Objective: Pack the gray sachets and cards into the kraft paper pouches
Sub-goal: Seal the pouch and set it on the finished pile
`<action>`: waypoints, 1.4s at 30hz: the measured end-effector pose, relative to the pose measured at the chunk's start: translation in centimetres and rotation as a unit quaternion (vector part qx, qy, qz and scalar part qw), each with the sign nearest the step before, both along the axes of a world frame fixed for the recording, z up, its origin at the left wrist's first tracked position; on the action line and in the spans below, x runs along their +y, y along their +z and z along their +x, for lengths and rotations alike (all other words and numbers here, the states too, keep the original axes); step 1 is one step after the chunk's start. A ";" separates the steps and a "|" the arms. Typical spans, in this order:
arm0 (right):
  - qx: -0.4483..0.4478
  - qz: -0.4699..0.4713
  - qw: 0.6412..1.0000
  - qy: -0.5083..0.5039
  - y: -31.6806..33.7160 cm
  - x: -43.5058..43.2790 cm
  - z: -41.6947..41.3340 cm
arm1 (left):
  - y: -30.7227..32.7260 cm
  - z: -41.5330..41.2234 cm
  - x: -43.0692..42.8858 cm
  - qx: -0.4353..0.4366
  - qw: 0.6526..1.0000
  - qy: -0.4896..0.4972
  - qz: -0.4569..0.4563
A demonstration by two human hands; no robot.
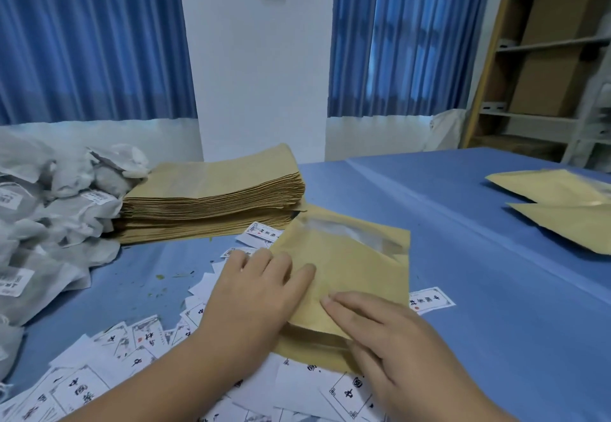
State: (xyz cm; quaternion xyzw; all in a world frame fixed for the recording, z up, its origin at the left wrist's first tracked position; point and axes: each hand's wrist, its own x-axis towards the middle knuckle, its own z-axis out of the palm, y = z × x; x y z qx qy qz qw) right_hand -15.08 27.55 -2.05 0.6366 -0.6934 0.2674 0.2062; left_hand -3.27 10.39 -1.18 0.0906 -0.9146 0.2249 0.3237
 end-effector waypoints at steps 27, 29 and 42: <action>0.000 0.042 0.999 -0.023 -1.7 0.2 -0.3 | 0.3 0.4 -1.5 -0.182 0.959 -0.159 0.148; -0.007 0.086 0.996 -0.030 -1.5 0.2 -0.6 | 0.4 0.3 -1.6 -0.216 0.947 -0.131 0.198; -0.007 0.034 0.999 -0.017 -1.7 -0.3 -0.5 | -0.5 0.0 -0.4 -0.165 0.981 -0.040 0.089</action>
